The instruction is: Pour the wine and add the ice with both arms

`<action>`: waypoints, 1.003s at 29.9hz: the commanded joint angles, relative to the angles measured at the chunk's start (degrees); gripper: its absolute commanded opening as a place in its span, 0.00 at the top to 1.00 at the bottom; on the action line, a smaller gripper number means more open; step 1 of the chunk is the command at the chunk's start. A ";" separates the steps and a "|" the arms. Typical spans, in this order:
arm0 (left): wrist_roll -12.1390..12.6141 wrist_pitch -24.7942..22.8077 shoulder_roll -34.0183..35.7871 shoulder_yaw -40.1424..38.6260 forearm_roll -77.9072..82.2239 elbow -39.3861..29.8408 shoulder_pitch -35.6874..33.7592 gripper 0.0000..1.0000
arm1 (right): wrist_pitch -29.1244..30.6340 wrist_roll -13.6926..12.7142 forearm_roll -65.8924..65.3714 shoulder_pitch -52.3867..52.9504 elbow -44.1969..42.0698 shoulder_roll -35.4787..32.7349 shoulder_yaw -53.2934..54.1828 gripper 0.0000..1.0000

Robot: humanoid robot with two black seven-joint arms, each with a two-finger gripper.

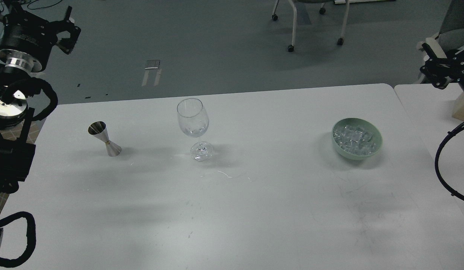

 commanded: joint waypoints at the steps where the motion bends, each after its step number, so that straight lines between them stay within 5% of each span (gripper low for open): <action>1: 1.24 -0.10 0.12 1.50 0.51 0.36 0.55 0.02 | 0.00 -0.06 -4.19 2.85 -0.52 -0.04 -1.39 0.00; 10: 2.30 -1.67 0.47 5.80 1.21 3.87 0.81 0.02 | 0.26 -0.85 -20.81 5.05 -0.78 -0.04 -4.20 0.00; 15: -0.15 -6.25 0.56 10.29 9.02 7.04 0.29 0.02 | -0.09 -0.77 -31.96 8.21 -1.31 -0.30 -6.49 0.00; 17: -2.87 -6.51 0.30 10.91 13.67 8.62 0.11 0.02 | -0.35 -0.85 -37.40 9.71 -1.40 -0.39 -6.75 0.00; 21: -3.23 -5.81 -0.76 10.91 16.60 9.06 -0.15 0.02 | -0.26 -0.77 -44.00 11.03 -1.05 -1.35 -7.19 0.00; 30: -3.50 -5.98 -1.90 10.82 16.60 8.01 -0.15 0.02 | 1.41 -0.06 -67.22 21.12 0.80 -14.88 -27.54 0.00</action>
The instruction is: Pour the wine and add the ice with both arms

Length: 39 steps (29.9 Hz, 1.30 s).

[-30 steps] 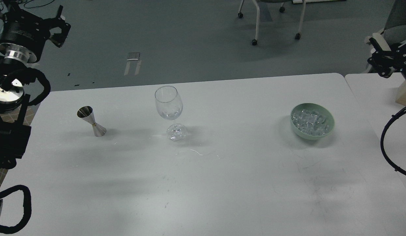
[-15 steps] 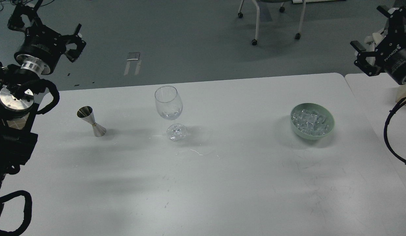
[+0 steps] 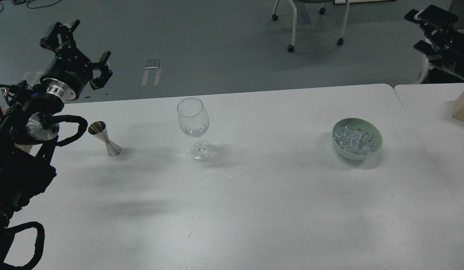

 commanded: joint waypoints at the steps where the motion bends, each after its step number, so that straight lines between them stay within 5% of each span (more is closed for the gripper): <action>1: 0.07 -0.56 0.29 0.07 0.02 -0.88 0.09 0.02 | 0.14 0.31 -3.48 6.65 0.04 -3.29 -12.50 0.00; 9: -0.01 0.05 -0.23 -0.01 0.02 -0.96 0.26 0.02 | 1.02 0.31 -7.60 18.88 1.35 -1.90 -36.24 0.08; 18: -2.21 1.72 -0.23 0.16 -0.51 -0.97 0.96 0.02 | 1.11 -0.21 -12.63 14.32 4.43 -1.10 -39.51 0.09; 28: -2.21 1.90 -0.23 0.25 -0.42 -0.88 1.05 0.02 | 1.11 -0.22 -18.33 7.47 13.48 -4.79 -42.42 0.10; 39: -2.39 1.90 -0.23 0.25 -0.33 -0.79 2.28 0.02 | 1.02 -0.39 -25.54 5.27 12.78 -3.91 -42.51 0.13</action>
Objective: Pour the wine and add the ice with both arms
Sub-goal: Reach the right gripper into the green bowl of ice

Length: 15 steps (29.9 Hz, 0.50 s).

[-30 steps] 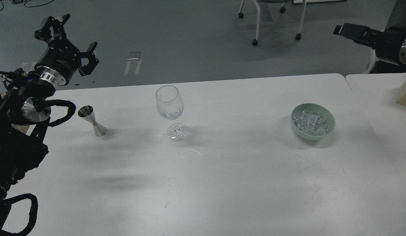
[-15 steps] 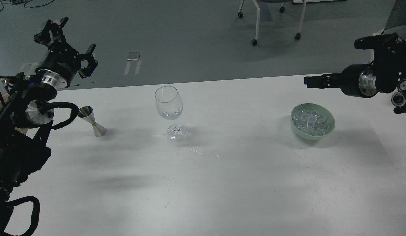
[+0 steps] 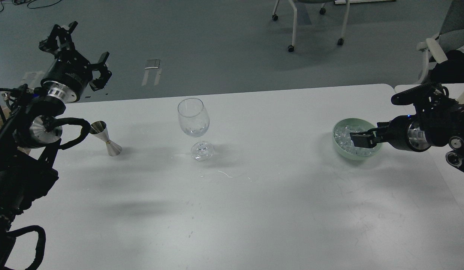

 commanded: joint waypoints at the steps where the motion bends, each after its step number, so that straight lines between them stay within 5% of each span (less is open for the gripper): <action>1: -0.08 0.00 0.00 -0.03 0.00 0.01 1.06 0.02 | -0.09 -0.02 -0.99 -0.67 -0.12 0.37 0.09 0.13; 12: -0.17 0.00 -0.96 -0.20 -0.52 0.71 1.50 0.02 | -2.29 -0.81 -1.52 -1.73 -2.32 4.24 0.09 0.17; 15: -0.17 0.00 -1.14 -0.20 -0.52 0.71 1.50 0.02 | -2.29 -1.16 -3.63 -1.64 -2.84 4.68 0.09 0.26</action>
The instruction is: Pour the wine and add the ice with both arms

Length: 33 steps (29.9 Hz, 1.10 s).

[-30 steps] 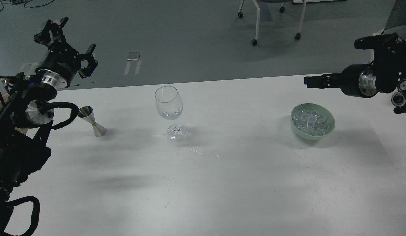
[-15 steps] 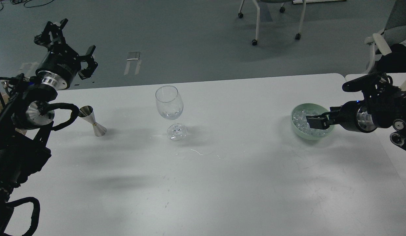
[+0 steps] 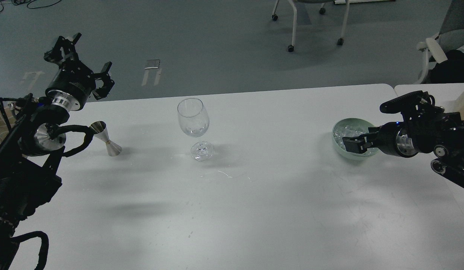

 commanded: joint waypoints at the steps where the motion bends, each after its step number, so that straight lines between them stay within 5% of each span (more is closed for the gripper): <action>1: 0.00 0.01 -0.16 0.08 -0.01 0.01 0.03 0.02 | -0.06 -0.32 -1.75 0.15 -1.10 0.62 0.06 0.27; 18: 0.09 0.01 -0.07 -0.09 -0.01 0.10 0.12 0.02 | 0.38 -0.59 -1.84 -1.08 -1.11 0.80 -0.21 0.33; 25: 0.17 0.01 0.37 -0.09 -0.01 0.19 0.21 0.02 | 0.38 -0.50 -1.93 -1.08 -1.02 0.62 -0.21 0.58; 33: 0.09 0.01 0.28 -0.09 -0.01 0.63 0.82 0.02 | 0.38 -0.50 -2.54 -0.64 -1.11 0.62 -0.29 0.58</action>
